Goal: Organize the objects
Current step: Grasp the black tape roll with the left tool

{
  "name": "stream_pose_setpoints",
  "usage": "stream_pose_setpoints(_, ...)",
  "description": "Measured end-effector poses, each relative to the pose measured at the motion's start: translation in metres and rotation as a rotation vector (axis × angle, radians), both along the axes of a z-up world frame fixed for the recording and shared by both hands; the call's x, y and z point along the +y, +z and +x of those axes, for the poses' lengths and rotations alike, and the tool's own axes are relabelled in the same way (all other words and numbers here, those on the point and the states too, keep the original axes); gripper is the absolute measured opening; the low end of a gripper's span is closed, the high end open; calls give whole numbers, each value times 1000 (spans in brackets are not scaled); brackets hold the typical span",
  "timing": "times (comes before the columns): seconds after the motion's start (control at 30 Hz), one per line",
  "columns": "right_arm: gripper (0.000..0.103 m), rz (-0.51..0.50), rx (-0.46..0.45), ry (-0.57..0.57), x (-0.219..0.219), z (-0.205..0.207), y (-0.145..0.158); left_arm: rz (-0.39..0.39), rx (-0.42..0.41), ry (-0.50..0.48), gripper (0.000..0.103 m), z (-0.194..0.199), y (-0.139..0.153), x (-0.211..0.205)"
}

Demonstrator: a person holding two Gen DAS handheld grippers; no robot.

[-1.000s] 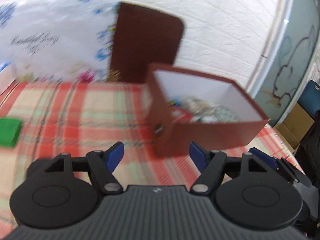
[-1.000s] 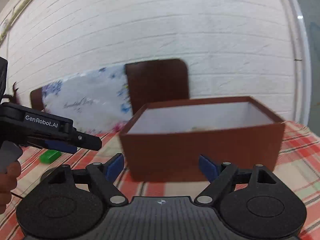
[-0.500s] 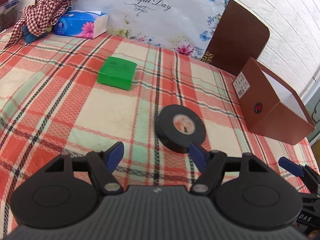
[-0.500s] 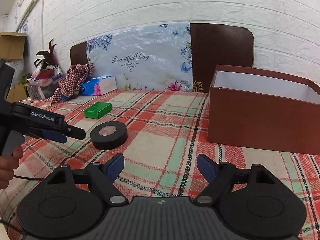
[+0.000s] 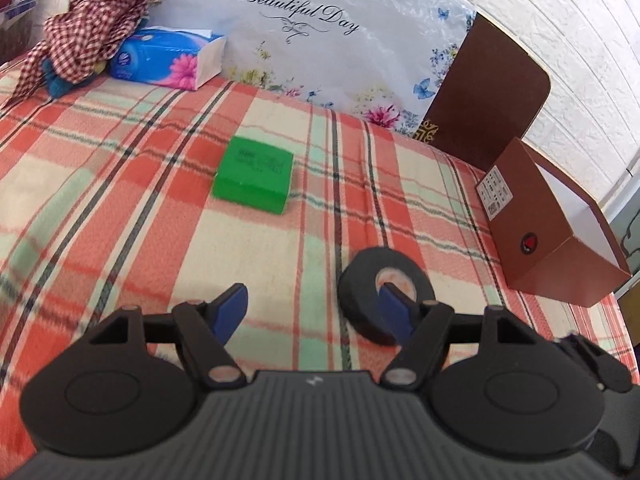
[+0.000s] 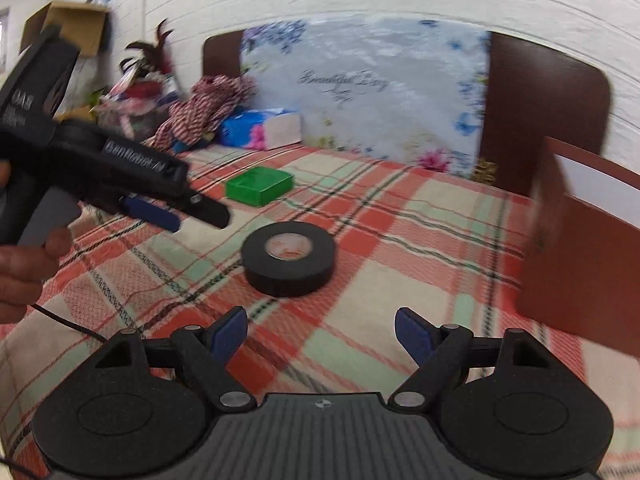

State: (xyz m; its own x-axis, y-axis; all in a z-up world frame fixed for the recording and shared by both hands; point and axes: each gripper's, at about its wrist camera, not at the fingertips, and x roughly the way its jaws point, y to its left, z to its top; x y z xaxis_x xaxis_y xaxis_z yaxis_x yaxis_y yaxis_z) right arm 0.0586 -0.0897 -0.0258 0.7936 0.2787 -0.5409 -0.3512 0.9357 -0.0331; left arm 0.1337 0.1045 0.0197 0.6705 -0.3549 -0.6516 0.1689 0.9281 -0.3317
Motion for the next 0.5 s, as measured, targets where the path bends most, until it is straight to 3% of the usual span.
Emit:
stream_pose_setpoints(0.17,79,-54,14,79,29,43,-8,-6,21,-78,70,22,-1,-26)
stream_pose_setpoints(0.2,77,-63,25,75,33,52,-11,5,25,-99,57,24,-2,-33)
stream_pose_setpoints(0.23,75,-56,42,74,34,59,-14,20,45,-117,37,27,-6,-39)
stream_pose_setpoints(0.3,75,-10,68,71,30,65,-15,28,53,-104,37,28,-16,-44)
stream_pose_setpoints(0.5,75,-41,48,38,18,24,-14,-4,70,-145,35,-2,-17,-60)
